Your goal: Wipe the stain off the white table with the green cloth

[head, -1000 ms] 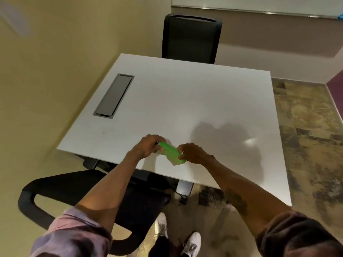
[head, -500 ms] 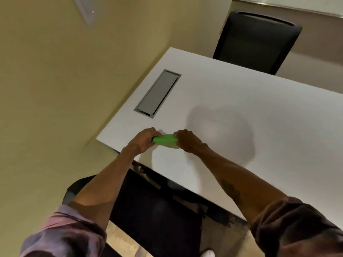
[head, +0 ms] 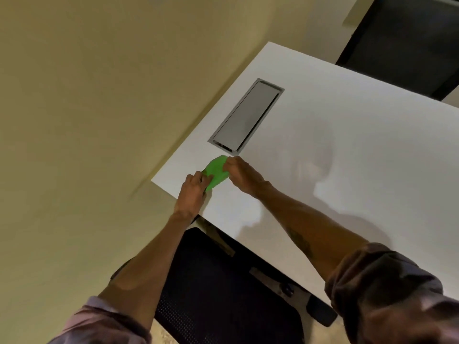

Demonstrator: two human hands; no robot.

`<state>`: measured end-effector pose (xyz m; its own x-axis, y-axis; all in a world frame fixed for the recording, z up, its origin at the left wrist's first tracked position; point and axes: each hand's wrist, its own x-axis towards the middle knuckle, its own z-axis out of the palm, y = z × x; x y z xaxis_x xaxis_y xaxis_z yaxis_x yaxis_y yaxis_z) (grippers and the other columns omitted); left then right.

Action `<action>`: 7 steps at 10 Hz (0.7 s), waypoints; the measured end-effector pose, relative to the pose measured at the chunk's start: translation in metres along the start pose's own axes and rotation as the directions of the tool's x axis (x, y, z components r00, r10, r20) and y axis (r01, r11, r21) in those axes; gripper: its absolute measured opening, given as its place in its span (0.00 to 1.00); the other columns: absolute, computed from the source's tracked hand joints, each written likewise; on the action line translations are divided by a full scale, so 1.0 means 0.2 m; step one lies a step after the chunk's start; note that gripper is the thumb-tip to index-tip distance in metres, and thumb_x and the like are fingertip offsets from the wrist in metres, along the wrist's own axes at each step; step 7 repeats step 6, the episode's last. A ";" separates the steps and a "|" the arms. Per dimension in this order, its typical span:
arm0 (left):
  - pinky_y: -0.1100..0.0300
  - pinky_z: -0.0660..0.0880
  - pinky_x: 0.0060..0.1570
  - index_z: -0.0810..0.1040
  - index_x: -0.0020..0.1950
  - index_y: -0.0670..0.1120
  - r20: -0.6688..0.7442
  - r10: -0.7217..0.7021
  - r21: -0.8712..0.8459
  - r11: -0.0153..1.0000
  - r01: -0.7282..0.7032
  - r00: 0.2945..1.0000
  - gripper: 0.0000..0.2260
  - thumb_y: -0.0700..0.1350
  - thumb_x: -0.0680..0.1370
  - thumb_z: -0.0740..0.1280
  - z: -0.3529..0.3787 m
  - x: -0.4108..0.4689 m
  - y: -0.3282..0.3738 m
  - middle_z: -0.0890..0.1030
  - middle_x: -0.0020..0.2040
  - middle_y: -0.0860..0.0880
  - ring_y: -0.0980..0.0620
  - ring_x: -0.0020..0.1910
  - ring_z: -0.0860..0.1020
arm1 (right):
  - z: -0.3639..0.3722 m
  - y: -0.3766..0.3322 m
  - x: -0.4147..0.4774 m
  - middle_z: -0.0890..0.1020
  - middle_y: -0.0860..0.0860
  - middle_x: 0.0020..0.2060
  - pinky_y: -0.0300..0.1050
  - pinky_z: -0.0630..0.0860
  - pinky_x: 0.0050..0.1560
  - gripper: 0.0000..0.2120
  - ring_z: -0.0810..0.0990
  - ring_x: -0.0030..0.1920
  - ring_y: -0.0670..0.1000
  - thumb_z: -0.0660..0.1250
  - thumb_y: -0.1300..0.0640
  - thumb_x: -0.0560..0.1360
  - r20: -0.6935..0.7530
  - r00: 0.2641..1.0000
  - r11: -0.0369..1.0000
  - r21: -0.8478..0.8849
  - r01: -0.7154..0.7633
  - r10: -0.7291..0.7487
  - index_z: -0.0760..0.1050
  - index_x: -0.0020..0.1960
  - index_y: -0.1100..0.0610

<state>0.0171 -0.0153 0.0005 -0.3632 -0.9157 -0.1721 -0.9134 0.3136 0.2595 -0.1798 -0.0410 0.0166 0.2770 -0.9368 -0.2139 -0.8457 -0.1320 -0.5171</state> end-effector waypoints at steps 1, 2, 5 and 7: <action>0.44 0.74 0.56 0.72 0.76 0.43 0.051 -0.035 -0.001 0.999 0.035 0.998 0.23 0.33 0.80 0.63 0.10 -0.02 0.01 0.75 0.64 0.37 0.37 0.56 0.74 | 0.08 0.03 0.01 0.72 0.60 0.65 0.52 0.72 0.66 0.18 0.70 0.66 0.58 0.59 0.70 0.78 0.078 0.997 0.998 -0.053 0.030 -0.026 0.73 0.66 0.63; 0.46 0.73 0.57 0.69 0.78 0.45 0.113 -0.076 -0.018 0.997 0.078 0.991 0.23 0.38 0.82 0.62 0.17 -0.03 0.03 0.74 0.66 0.39 0.38 0.56 0.73 | 0.14 0.07 -0.01 0.72 0.60 0.65 0.49 0.68 0.68 0.17 0.68 0.68 0.59 0.59 0.70 0.77 0.130 0.991 0.996 -0.082 0.028 -0.017 0.73 0.65 0.64; 0.47 0.74 0.60 0.71 0.75 0.46 0.229 -0.119 -0.036 0.991 0.131 0.966 0.30 0.61 0.79 0.67 0.15 0.00 0.07 0.72 0.66 0.42 0.40 0.62 0.71 | 0.07 0.07 -0.12 0.72 0.59 0.66 0.55 0.74 0.64 0.21 0.72 0.66 0.60 0.61 0.68 0.77 0.081 0.982 0.984 0.043 -0.174 0.170 0.70 0.69 0.61; 0.47 0.74 0.60 0.73 0.73 0.46 0.212 -0.132 -0.002 0.991 0.136 0.968 0.30 0.64 0.78 0.65 0.10 0.02 0.09 0.73 0.64 0.43 0.41 0.62 0.71 | 0.03 0.06 -0.16 0.73 0.57 0.65 0.57 0.74 0.63 0.20 0.75 0.64 0.60 0.59 0.66 0.78 0.059 0.973 0.974 0.035 -0.225 0.222 0.71 0.69 0.57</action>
